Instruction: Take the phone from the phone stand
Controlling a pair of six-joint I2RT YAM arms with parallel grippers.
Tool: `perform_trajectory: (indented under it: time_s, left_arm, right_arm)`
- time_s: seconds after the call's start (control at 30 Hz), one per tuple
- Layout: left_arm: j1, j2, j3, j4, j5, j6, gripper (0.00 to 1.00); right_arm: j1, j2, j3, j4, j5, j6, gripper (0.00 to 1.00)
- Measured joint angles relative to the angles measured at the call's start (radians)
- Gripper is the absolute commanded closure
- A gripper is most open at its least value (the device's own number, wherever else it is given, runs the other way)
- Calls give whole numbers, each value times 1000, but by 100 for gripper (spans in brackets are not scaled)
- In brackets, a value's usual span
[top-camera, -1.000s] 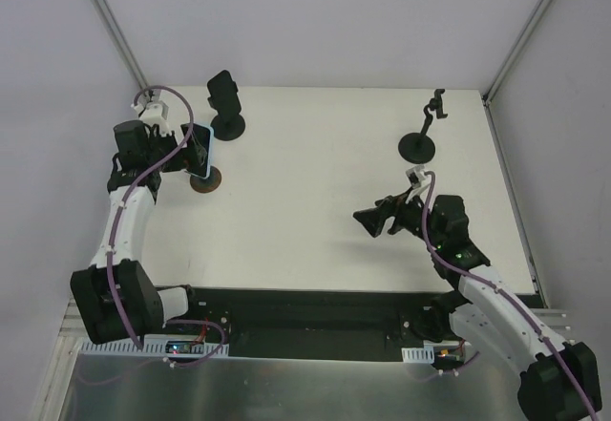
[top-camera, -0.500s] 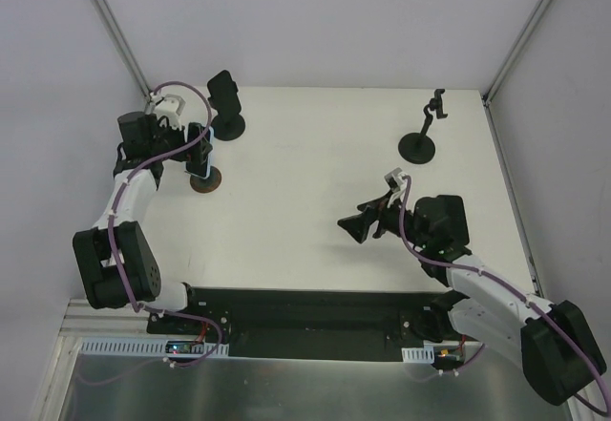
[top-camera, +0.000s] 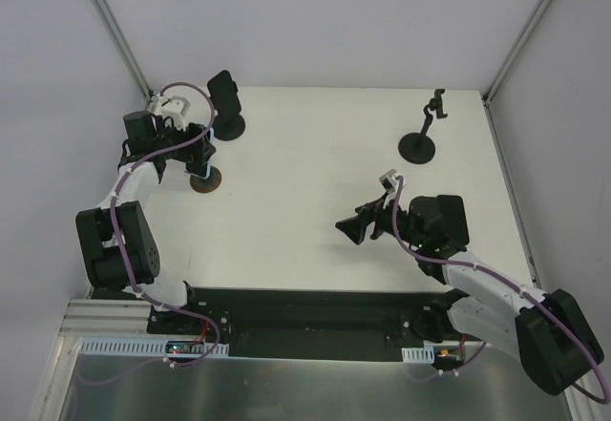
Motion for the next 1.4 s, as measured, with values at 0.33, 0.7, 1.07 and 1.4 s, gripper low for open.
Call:
perform_trajectory:
  time_s: [0.33, 0.7, 1.07, 1.4]
  left_arm:
    - [-20, 0, -7, 34, -25, 6, 19]
    - [-55, 0, -26, 53, -96, 32, 34]
    - [-60, -43, -41, 31, -142, -8, 85]
    - [-60, -227, -56, 13, -270, -170, 98]
  right_arm:
    - [0, 0, 0, 0, 0, 0, 4]
    - [1, 0, 0, 0, 0, 0, 4]
    - [1, 1, 0, 2, -20, -1, 4]
    - [1, 2, 3, -2, -37, -19, 4]
